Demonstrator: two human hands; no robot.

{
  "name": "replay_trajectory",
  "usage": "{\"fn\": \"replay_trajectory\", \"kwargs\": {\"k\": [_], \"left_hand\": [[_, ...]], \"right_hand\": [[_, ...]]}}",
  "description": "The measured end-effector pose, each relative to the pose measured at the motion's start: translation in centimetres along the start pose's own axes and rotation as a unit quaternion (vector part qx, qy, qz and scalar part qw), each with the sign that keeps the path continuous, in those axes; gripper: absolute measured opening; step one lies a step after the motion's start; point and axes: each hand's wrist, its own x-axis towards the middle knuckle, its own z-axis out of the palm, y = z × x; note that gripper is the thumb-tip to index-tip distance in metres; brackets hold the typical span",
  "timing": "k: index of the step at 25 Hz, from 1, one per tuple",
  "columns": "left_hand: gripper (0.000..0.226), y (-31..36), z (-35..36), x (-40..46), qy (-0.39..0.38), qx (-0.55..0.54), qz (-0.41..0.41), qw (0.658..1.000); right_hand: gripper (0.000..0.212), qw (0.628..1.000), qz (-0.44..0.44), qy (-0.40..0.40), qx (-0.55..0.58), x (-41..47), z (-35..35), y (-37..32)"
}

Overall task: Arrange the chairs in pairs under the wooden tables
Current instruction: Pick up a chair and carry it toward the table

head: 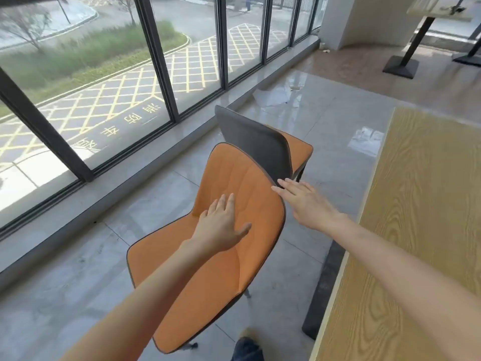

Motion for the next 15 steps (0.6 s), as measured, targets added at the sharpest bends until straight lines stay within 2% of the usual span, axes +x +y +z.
{"fn": "replay_trajectory", "kwargs": {"k": [3,8,12,15], "left_hand": [[0.082,1.6,1.6,3.6,-0.024,-0.028,-0.019,0.999],[0.09,4.2,4.7,8.5,-0.054,-0.124,-0.064,0.989],[0.105,6.4,6.1,11.2,-0.049,-0.261,-0.13,0.955],[0.113,8.1,6.1,13.3,-0.028,-0.329,-0.169,0.929]], "right_hand": [[0.072,0.999,-0.041,0.001,-0.02,2.9,1.2,2.6],[0.074,0.987,-0.158,0.015,-0.033,7.9,3.1,5.3],[0.078,0.97,-0.223,-0.013,-0.097,11.8,2.8,5.5],[0.074,0.954,-0.262,-0.015,-0.143,14.7,2.1,5.1]]}}
